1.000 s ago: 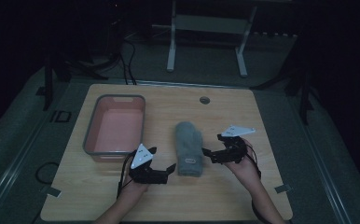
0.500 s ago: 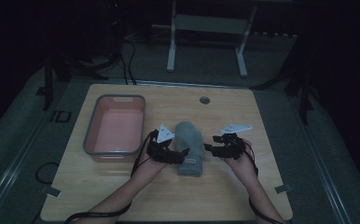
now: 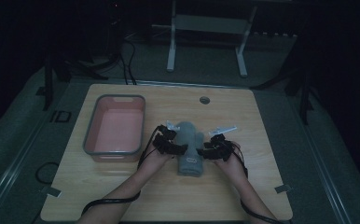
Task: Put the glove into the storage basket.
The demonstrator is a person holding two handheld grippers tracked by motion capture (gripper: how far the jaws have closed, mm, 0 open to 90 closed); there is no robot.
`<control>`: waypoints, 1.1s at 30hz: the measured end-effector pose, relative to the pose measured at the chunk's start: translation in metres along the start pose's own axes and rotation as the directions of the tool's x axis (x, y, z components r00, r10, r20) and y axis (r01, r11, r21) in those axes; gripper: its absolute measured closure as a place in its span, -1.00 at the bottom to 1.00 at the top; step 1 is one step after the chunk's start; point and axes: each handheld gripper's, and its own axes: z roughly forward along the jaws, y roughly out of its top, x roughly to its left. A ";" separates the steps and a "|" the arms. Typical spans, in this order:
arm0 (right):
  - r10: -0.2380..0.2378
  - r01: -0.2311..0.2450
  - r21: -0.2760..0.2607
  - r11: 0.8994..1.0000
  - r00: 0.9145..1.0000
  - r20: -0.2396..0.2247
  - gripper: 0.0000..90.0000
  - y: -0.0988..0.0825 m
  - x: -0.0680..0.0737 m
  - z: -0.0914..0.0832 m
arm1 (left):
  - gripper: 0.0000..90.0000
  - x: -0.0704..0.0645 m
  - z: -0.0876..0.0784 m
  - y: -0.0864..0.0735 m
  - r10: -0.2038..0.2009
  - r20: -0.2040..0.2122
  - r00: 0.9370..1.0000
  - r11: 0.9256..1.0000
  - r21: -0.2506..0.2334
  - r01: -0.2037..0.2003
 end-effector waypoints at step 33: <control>-0.131 0.130 -0.014 0.991 0.991 -0.002 0.83 0.002 0.018 0.006 | 0.76 0.008 0.005 -0.004 0.036 0.205 0.978 0.999 -0.020 -0.033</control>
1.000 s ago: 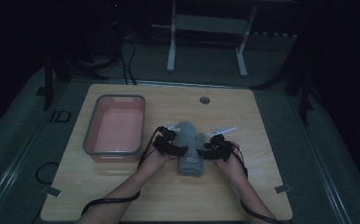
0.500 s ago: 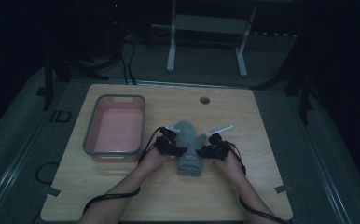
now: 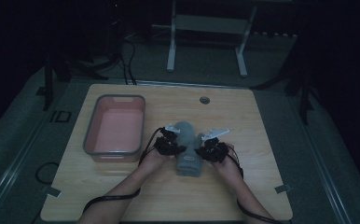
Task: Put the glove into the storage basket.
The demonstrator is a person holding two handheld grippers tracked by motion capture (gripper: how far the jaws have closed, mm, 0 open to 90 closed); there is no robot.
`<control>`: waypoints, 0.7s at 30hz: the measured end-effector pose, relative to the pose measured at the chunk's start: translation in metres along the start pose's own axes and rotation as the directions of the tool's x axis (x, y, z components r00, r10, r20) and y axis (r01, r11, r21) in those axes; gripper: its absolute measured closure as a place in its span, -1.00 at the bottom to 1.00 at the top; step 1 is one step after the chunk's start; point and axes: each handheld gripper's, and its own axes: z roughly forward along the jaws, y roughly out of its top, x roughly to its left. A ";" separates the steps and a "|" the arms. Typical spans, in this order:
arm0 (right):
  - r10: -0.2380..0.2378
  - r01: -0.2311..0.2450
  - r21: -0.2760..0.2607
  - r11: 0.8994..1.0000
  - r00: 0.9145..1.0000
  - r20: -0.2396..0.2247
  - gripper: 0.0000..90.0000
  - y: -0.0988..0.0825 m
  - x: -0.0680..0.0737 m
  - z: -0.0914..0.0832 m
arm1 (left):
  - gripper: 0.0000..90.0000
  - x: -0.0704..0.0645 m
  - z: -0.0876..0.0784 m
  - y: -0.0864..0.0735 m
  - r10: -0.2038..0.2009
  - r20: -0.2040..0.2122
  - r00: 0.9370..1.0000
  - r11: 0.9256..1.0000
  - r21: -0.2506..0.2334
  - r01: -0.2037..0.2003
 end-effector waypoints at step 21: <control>-0.026 0.026 -0.158 0.987 1.000 0.005 0.84 0.057 0.016 -0.051 | 0.78 -0.018 -0.075 0.048 0.065 -0.087 0.994 0.992 -0.101 -0.074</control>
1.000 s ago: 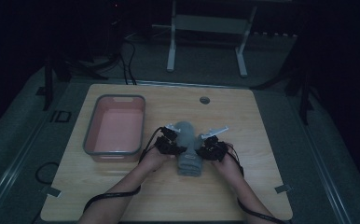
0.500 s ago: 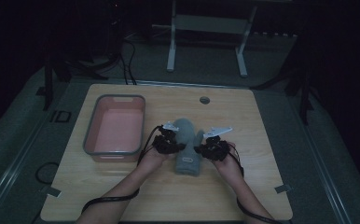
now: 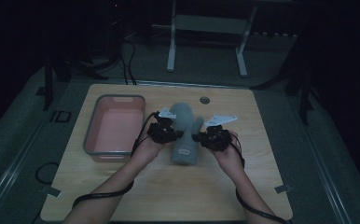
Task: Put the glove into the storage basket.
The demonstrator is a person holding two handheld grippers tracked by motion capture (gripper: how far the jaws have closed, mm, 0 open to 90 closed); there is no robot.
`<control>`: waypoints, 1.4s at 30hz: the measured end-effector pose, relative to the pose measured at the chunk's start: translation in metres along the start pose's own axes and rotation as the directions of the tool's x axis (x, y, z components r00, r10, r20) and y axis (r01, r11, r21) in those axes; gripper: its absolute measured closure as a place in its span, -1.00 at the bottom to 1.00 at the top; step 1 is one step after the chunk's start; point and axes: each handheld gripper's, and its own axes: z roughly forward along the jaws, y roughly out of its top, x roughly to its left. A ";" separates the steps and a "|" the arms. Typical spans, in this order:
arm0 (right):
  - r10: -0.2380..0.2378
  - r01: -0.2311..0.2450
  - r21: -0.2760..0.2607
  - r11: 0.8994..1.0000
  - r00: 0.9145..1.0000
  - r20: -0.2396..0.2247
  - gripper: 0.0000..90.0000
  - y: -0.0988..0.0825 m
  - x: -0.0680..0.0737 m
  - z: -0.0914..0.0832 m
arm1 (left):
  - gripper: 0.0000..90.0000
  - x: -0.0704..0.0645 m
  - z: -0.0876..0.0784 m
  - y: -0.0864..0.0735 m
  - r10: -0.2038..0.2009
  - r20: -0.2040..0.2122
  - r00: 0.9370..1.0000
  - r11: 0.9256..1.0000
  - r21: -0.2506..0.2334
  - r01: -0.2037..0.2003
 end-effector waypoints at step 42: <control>-0.113 0.107 -0.048 0.993 0.984 -0.138 0.84 0.157 0.084 0.103 | 0.78 0.116 -0.154 -0.007 -0.121 -0.237 0.964 0.993 -0.031 0.117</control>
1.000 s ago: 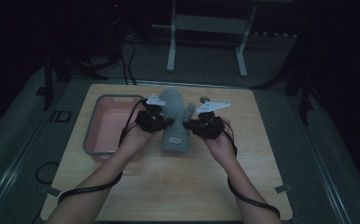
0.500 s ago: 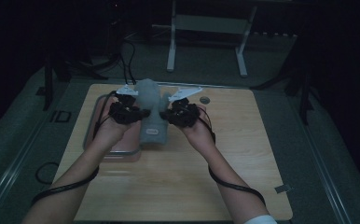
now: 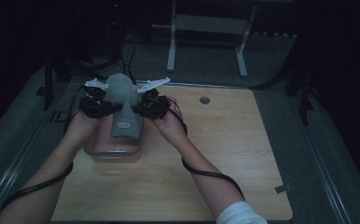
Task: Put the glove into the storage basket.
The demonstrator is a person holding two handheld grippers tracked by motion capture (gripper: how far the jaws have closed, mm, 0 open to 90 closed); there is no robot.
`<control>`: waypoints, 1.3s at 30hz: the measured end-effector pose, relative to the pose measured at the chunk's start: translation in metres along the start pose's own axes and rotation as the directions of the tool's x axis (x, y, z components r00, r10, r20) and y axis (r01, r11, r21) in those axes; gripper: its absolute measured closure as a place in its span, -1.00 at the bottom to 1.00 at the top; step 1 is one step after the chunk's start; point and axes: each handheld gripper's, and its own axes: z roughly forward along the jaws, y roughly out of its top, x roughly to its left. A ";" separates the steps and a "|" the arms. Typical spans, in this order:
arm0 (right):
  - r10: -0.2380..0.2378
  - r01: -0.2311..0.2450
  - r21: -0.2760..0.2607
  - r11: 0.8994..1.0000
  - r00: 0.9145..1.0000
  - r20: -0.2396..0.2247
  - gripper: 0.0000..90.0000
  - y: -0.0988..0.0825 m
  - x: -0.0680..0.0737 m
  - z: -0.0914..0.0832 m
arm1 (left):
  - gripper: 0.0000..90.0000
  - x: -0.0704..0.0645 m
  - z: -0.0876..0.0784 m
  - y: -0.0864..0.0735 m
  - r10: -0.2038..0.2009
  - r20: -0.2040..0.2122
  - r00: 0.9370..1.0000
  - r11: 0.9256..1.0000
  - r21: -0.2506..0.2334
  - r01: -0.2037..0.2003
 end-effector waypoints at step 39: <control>0.113 -0.122 0.274 0.954 0.992 0.050 0.47 -0.050 -0.007 0.108 | 0.75 0.039 0.110 -0.064 -0.091 -0.147 0.985 0.937 0.322 0.135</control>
